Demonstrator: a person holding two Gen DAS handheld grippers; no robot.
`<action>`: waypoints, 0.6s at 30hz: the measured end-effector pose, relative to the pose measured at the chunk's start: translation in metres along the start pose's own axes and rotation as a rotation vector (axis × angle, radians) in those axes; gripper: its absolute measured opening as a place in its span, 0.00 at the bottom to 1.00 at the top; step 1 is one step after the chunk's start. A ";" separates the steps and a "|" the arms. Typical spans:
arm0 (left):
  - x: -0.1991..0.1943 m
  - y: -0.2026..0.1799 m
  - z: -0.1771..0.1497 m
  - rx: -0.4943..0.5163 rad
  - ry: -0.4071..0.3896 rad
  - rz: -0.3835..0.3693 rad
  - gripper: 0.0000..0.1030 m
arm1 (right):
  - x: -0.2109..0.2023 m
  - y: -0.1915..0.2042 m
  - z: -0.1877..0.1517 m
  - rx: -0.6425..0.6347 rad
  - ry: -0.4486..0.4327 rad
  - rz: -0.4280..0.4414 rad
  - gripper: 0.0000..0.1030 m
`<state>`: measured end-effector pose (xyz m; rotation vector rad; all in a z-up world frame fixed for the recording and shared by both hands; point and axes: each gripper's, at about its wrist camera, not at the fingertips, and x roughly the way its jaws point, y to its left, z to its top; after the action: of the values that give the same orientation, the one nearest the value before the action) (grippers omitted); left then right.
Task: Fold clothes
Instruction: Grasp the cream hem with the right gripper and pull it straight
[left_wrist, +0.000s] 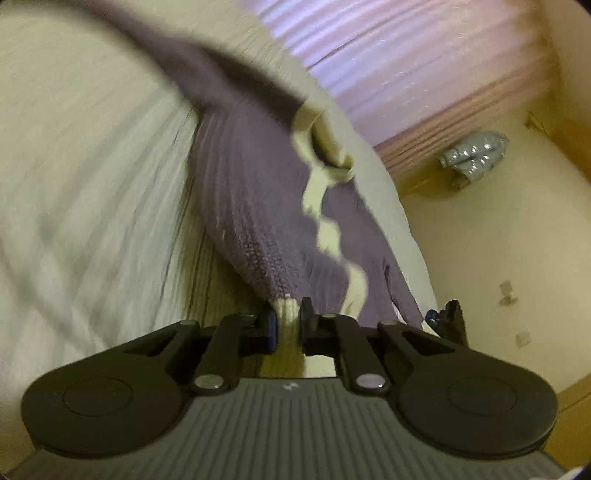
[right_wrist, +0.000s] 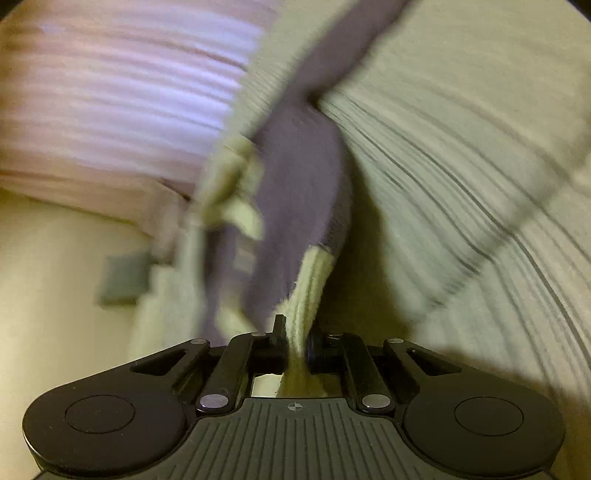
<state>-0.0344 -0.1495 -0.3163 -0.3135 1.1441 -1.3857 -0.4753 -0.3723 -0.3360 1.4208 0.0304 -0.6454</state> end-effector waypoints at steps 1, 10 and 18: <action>-0.014 -0.009 0.007 0.016 -0.022 -0.017 0.08 | -0.012 0.008 0.002 0.019 -0.021 0.047 0.07; -0.055 0.003 -0.013 0.091 0.078 0.322 0.36 | -0.034 0.001 -0.010 0.000 -0.027 -0.337 0.46; -0.031 0.031 -0.048 -0.061 0.047 0.095 0.47 | -0.037 -0.013 -0.017 -0.105 -0.106 -0.295 0.46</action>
<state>-0.0466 -0.0945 -0.3490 -0.2674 1.2265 -1.2825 -0.5053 -0.3424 -0.3366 1.2896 0.1910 -0.9481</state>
